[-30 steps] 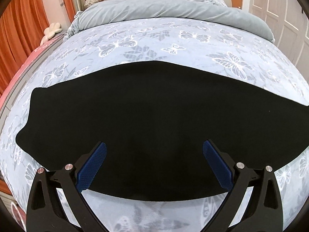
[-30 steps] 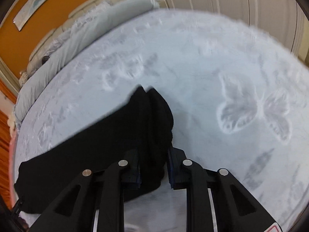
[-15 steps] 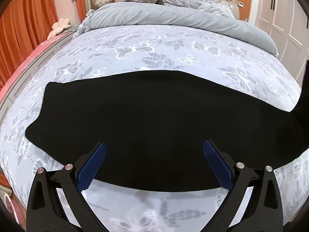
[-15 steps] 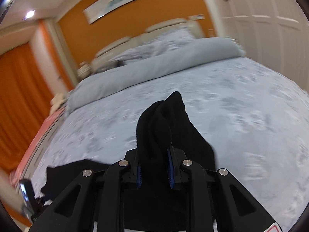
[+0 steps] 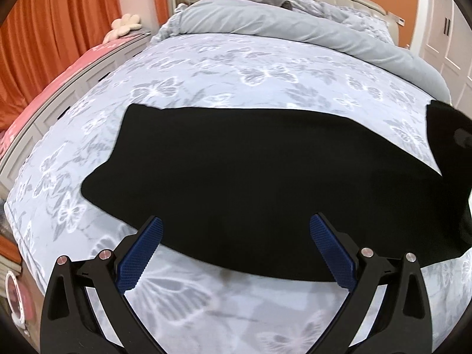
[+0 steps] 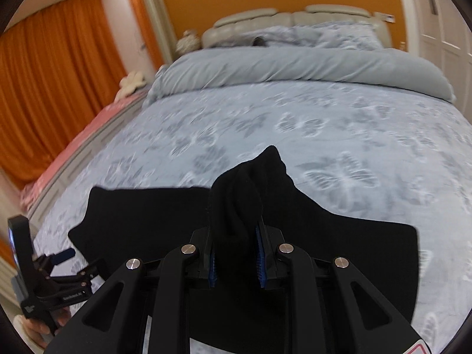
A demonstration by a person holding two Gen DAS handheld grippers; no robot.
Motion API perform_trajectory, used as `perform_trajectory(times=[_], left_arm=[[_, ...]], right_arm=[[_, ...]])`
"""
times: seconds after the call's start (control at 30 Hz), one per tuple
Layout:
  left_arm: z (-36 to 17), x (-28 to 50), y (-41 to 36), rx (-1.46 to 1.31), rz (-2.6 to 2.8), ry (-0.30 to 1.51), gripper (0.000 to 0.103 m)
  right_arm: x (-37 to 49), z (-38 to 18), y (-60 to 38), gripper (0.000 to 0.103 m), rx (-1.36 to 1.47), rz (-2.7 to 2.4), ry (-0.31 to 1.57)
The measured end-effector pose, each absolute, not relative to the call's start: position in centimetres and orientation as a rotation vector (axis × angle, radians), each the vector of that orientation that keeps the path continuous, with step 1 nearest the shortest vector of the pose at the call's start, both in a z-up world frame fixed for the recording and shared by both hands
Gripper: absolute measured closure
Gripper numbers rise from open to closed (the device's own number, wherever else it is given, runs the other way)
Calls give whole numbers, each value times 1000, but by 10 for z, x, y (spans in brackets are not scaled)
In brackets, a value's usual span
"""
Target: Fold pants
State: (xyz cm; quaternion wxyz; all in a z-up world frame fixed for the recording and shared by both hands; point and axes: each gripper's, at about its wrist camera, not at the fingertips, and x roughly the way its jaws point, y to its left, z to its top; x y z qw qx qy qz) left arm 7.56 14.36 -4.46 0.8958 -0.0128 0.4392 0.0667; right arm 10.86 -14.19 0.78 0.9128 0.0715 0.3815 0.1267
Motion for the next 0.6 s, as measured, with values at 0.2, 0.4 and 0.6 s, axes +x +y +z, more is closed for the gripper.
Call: perform_trajectory(times=[0.2, 0.4, 0.6], left_arm=[[-49, 69, 174, -44, 165, 924, 5], [-51, 64, 196, -67, 183, 931, 5], [-53, 64, 205, -90, 190, 941, 5]], right_arm=[[119, -26, -84, 83, 57, 316, 867], [121, -59, -44, 82, -37, 333, 925], [121, -87, -22, 74, -154, 327, 954]])
